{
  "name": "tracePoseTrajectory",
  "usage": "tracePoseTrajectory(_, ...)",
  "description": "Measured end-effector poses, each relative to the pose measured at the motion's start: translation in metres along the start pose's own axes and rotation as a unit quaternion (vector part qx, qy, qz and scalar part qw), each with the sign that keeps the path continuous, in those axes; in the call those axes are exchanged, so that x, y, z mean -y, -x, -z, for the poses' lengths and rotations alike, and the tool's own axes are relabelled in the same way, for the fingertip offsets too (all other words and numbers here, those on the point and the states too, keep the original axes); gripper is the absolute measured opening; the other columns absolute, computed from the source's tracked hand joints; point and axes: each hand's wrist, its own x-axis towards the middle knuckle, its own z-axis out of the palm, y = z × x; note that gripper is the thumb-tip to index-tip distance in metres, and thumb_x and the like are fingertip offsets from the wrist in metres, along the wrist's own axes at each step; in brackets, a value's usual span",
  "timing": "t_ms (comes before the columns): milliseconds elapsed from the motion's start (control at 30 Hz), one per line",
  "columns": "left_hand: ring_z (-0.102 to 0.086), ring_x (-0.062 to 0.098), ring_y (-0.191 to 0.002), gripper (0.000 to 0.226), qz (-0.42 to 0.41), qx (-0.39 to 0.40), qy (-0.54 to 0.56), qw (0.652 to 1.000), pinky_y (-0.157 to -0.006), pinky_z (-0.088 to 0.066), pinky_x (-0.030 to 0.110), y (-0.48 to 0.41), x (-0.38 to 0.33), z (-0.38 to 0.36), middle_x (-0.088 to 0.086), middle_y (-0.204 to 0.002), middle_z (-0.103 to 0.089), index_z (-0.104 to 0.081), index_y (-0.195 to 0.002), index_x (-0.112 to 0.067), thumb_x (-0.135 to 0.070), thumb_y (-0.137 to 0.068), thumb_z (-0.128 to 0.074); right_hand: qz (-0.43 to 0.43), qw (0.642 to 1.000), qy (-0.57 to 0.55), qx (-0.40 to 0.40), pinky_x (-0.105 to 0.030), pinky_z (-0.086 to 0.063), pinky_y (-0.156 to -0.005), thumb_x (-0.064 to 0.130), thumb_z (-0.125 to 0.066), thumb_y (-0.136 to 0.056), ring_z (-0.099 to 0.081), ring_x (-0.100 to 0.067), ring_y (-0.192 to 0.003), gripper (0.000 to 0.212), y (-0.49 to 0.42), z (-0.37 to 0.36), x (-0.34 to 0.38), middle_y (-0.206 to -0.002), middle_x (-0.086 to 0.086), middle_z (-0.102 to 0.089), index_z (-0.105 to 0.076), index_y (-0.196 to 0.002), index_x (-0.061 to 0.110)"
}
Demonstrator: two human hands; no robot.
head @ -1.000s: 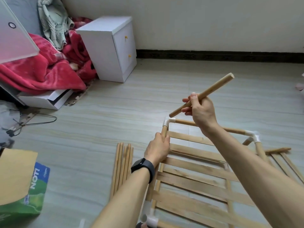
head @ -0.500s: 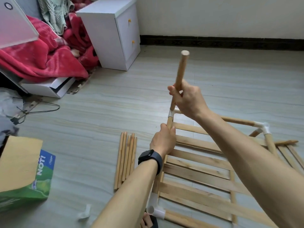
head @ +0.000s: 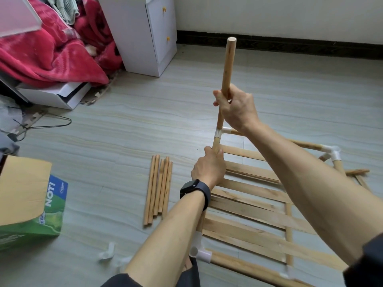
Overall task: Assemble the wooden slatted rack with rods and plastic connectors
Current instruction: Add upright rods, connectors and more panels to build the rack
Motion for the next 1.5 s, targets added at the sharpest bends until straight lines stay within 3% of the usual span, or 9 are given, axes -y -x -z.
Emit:
tracePoseTrajectory(100, -0.056, 0.035, -0.096, 0.044, 0.012, 0.005, 0.001, 1.000, -0.078, -0.042, 0.042, 0.005, 0.000, 0.000, 0.014, -0.113, -0.063, -0.042, -0.121, -0.011, -0.049, -0.107, -0.025, -0.005, 1.000, -0.006, -0.012, -0.011, -0.047, -0.060, 0.041, -0.053, -0.103, -0.061, 0.012, -0.067, 0.033, 0.005, -0.001, -0.001, -0.081, 0.008, -0.071, -0.063, -0.100, 0.010)
tracePoseTrajectory(367, -0.059, 0.037, -0.099, 0.046, -0.006, 0.029, 0.045, 0.999, -0.081, -0.047, 0.043, 0.011, 0.003, 0.005, 0.015, -0.114, -0.063, -0.042, -0.122, -0.010, -0.050, -0.106, -0.026, -0.024, 0.999, -0.019, -0.014, -0.007, -0.043, -0.052, 0.040, -0.053, -0.104, -0.069, -0.020, -0.079, 0.032, 0.019, 0.000, 0.000, -0.089, 0.007, -0.072, -0.065, -0.105, 0.010)
tracePoseTrajectory(433, -0.062, 0.036, -0.099, 0.046, -0.015, 0.032, 0.047, 0.998, -0.086, -0.052, 0.046, 0.013, 0.003, 0.007, 0.014, -0.112, -0.064, -0.043, -0.123, -0.011, -0.051, -0.105, -0.026, -0.025, 0.999, -0.019, -0.006, -0.013, -0.050, -0.063, 0.041, -0.053, -0.104, -0.069, -0.019, -0.086, 0.032, 0.020, 0.002, -0.001, -0.092, 0.008, -0.073, -0.065, -0.107, 0.011)
tracePoseTrajectory(533, -0.062, 0.036, -0.102, 0.046, -0.026, 0.041, 0.034, 0.998, -0.092, -0.051, 0.051, 0.014, 0.002, 0.011, 0.015, -0.116, -0.065, -0.043, -0.126, -0.011, -0.049, -0.104, -0.027, -0.030, 0.999, -0.014, 0.005, -0.035, -0.055, -0.081, 0.042, -0.052, -0.104, -0.068, -0.019, -0.090, 0.032, 0.016, 0.003, 0.000, -0.094, 0.007, -0.074, -0.065, -0.107, 0.012)
tracePoseTrajectory(667, -0.060, 0.038, -0.106, 0.041, -0.029, 0.035, 0.003, 0.999, -0.090, -0.050, 0.048, 0.010, -0.002, 0.012, 0.015, -0.120, -0.063, -0.042, -0.126, -0.009, -0.043, -0.106, -0.028, -0.050, 0.998, -0.004, 0.025, -0.027, -0.048, -0.071, 0.044, -0.047, -0.105, -0.066, -0.017, -0.089, 0.034, 0.014, 0.004, -0.001, -0.096, 0.008, -0.073, -0.064, -0.108, 0.015)
tracePoseTrajectory(767, -0.060, 0.039, -0.106, 0.039, -0.038, 0.022, -0.010, 0.999, -0.089, -0.050, 0.047, 0.004, -0.003, 0.011, 0.016, -0.119, -0.063, -0.043, -0.123, -0.010, -0.042, -0.106, -0.030, -0.055, 0.997, 0.014, 0.051, -0.029, -0.042, -0.075, 0.050, -0.041, -0.106, -0.064, -0.015, -0.089, 0.039, 0.007, 0.007, -0.004, -0.095, 0.009, -0.072, -0.064, -0.106, 0.018)
tracePoseTrajectory(933, -0.061, 0.041, -0.103, 0.036, -0.043, 0.004, -0.019, 0.999, -0.084, -0.049, 0.045, -0.003, -0.001, 0.004, 0.017, -0.115, -0.065, -0.044, -0.118, -0.012, -0.044, -0.106, -0.031, -0.144, 0.973, 0.089, 0.156, -0.039, -0.051, -0.087, 0.064, -0.038, -0.095, -0.066, -0.022, -0.091, 0.051, 0.006, -0.012, -0.036, -0.086, 0.009, -0.072, -0.067, -0.089, 0.023)
tracePoseTrajectory(1033, -0.060, 0.042, -0.105, 0.034, -0.054, -0.006, -0.033, 0.998, -0.079, -0.043, 0.043, -0.008, -0.002, 0.005, 0.019, -0.115, -0.065, -0.043, -0.117, -0.011, -0.041, -0.106, -0.032, -0.148, 0.976, 0.064, 0.144, -0.040, -0.051, -0.083, 0.055, -0.037, -0.097, -0.066, -0.026, -0.089, 0.049, 0.011, -0.028, -0.043, -0.084, 0.004, -0.072, -0.068, -0.083, 0.020)
tracePoseTrajectory(1500, -0.060, 0.042, -0.107, 0.034, -0.050, -0.018, -0.070, 0.996, -0.076, -0.037, 0.042, -0.014, -0.009, 0.003, 0.019, -0.116, -0.065, -0.044, -0.119, -0.009, -0.038, -0.106, -0.032, -0.122, 0.978, 0.079, 0.147, -0.039, -0.049, -0.085, 0.057, -0.037, -0.102, -0.063, -0.026, -0.090, 0.049, 0.013, -0.029, -0.056, -0.091, 0.003, -0.074, -0.070, -0.088, 0.022)
